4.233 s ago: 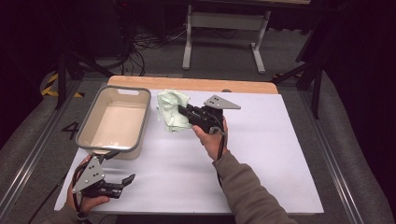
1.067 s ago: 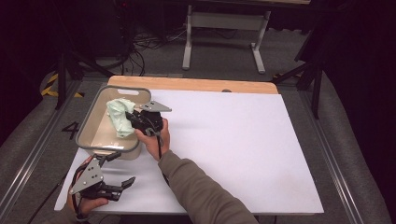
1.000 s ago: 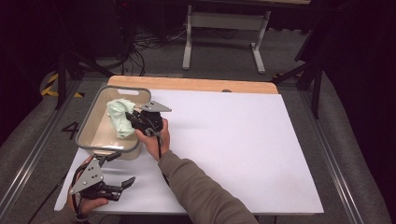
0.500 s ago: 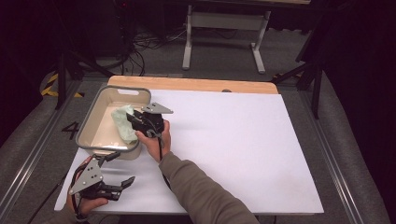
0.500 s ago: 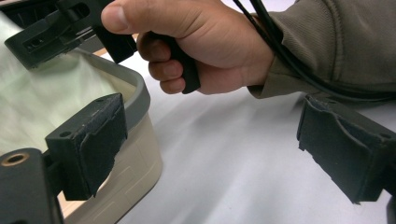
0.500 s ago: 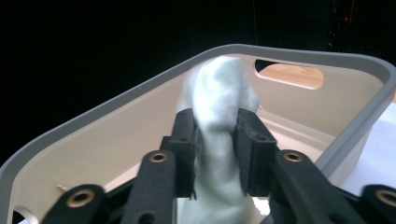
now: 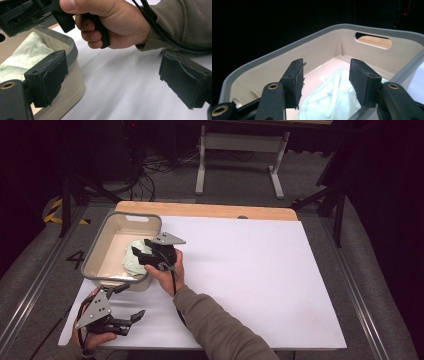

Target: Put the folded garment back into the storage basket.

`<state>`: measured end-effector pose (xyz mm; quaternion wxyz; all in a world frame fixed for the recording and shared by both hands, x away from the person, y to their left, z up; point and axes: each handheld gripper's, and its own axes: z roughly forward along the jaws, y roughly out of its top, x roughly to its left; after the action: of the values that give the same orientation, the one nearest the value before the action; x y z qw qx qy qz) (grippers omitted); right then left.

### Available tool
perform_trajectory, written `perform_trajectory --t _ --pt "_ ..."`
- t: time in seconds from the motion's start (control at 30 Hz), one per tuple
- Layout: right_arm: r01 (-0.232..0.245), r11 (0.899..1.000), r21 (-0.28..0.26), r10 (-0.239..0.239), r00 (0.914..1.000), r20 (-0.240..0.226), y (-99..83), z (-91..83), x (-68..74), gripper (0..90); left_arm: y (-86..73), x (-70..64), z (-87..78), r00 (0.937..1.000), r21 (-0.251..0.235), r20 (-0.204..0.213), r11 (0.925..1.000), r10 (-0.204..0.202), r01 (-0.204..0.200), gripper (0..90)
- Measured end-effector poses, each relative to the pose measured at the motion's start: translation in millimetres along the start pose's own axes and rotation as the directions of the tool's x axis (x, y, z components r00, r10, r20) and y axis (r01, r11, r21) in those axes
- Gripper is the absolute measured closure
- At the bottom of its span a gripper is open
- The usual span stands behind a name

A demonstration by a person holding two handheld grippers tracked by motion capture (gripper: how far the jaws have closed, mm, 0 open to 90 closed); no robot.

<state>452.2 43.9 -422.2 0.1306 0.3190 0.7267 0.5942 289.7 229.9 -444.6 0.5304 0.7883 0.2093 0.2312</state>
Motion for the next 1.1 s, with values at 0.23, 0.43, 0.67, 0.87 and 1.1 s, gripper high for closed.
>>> perform_trajectory --t 0.23,0.43,0.67,0.87,1.1 --pt "0.015 1.000 -0.002 -0.015 0.9999 0.002 1.4 -2.0 0.6 44.0 -0.2 0.1 0.1 1.0000 0.002 -0.001 1.0000 0.002 -0.002 9.3" --pt "0.023 1.000 -0.008 -0.022 0.9995 0.023 1.8 -6.9 0.0 42.8 -0.4 -0.5 1.3 1.0000 0.009 0.001 0.9999 0.006 -0.006 9.3" --pt "0.031 0.999 -0.017 -0.030 0.9988 0.039 4.5 -14.7 -4.5 43.0 -0.2 -1.4 2.0 1.0000 0.013 -0.002 0.9999 0.006 -0.006 9.4" --pt "0.046 0.999 -0.023 -0.045 0.9977 0.051 7.3 -20.0 -6.6 42.6 0.1 -0.8 1.8 1.0000 0.014 -0.003 0.9999 0.009 -0.009 9.4" --pt "0.062 0.998 -0.031 -0.060 0.9962 0.063 11.5 -28.5 -10.2 41.4 0.0 -1.5 1.4 1.0000 0.013 -0.004 0.9999 0.007 -0.007 9.4"
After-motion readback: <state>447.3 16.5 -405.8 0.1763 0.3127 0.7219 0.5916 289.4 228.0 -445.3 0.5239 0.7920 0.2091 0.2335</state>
